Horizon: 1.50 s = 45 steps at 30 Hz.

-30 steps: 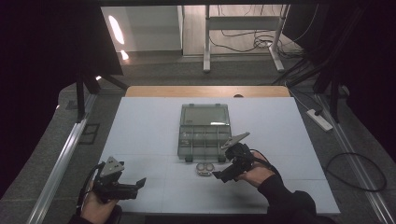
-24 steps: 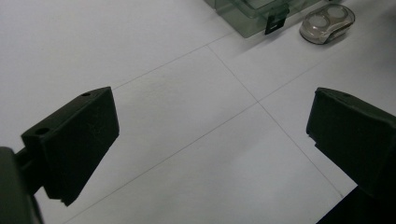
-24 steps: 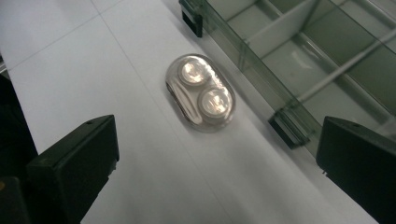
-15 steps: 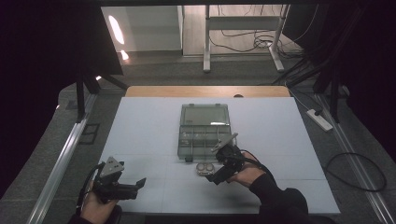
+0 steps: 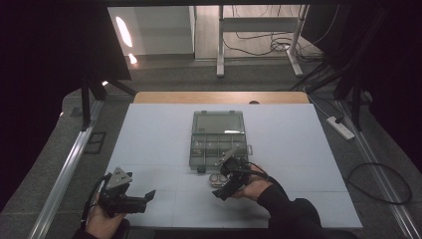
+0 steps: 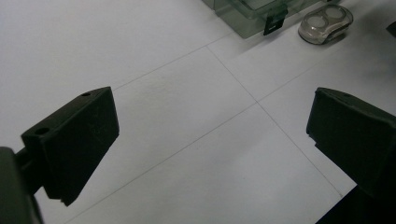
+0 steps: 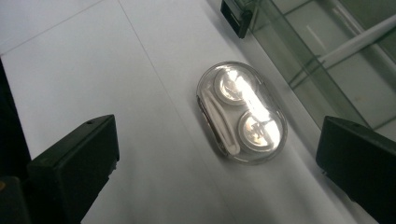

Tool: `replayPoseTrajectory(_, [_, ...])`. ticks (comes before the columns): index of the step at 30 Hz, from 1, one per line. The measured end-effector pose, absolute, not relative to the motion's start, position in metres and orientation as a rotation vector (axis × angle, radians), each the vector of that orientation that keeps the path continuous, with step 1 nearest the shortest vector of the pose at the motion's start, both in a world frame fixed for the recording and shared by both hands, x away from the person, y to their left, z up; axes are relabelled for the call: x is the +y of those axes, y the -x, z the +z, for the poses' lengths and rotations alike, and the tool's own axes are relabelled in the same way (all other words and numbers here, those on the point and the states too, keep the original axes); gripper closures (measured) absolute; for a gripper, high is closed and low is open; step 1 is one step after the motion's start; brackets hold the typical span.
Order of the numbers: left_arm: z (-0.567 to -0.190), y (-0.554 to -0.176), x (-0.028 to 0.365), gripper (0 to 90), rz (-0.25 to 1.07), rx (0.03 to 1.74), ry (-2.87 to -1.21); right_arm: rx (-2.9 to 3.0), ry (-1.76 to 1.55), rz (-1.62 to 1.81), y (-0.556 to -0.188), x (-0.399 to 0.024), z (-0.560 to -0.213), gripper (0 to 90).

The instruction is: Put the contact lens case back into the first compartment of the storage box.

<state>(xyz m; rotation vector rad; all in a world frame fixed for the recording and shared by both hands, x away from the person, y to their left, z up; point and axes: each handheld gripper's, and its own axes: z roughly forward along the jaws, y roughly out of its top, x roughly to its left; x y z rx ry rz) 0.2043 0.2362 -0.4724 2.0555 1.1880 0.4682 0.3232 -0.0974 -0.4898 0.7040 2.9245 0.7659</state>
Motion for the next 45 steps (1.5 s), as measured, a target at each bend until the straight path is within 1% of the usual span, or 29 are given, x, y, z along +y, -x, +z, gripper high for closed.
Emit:
replayPoseTrajectory(8, [-0.472,-0.204,0.236,2.5,0.468,1.186,-2.055,2.947,-0.671,0.727,-0.326,-0.089,-0.499,0.0])
replayPoseTrajectory(14, [-0.472,-0.204,0.236,2.5,0.468,1.185,-2.055,2.961,-0.653,0.706,-0.329,-0.084,-0.506,1.8])
replayPoseTrajectory(22, [-0.472,-0.204,0.236,2.5,0.467,1.185,-2.055,2.973,-0.615,0.668,-0.333,-0.078,-0.514,7.5])
replayPoseTrajectory(23, [-0.472,-0.204,0.237,2.5,0.467,1.184,-2.055,2.976,-0.602,0.667,-0.333,-0.078,-0.515,10.3])
replayPoseTrajectory(26, [-0.472,-0.204,0.237,2.5,0.468,1.184,-2.055,2.962,-0.573,0.655,-0.333,-0.077,-0.515,14.6])
replayPoseTrajectory(28, [-0.472,-0.204,0.236,2.5,0.468,1.184,-2.055,2.946,-0.557,0.654,-0.334,-0.077,-0.515,20.6])
replayPoseTrajectory(33, [-0.472,-0.204,0.236,2.5,0.469,1.185,-2.055,2.925,-0.530,0.659,-0.336,-0.082,-0.511,41.9])
replayPoseTrajectory(36, [-0.472,-0.204,0.236,2.5,0.469,1.187,-2.055,2.929,-0.512,0.652,-0.336,-0.081,-0.510,43.6])
replayPoseTrajectory(37, [-0.472,-0.204,0.236,2.5,0.469,1.187,-2.055,2.931,-0.510,0.652,-0.336,-0.081,-0.510,48.5])
replayPoseTrajectory(45, [-0.472,-0.204,0.237,2.6,0.470,1.189,-2.053,2.936,-0.510,0.653,-0.336,-0.082,-0.509,48.9])
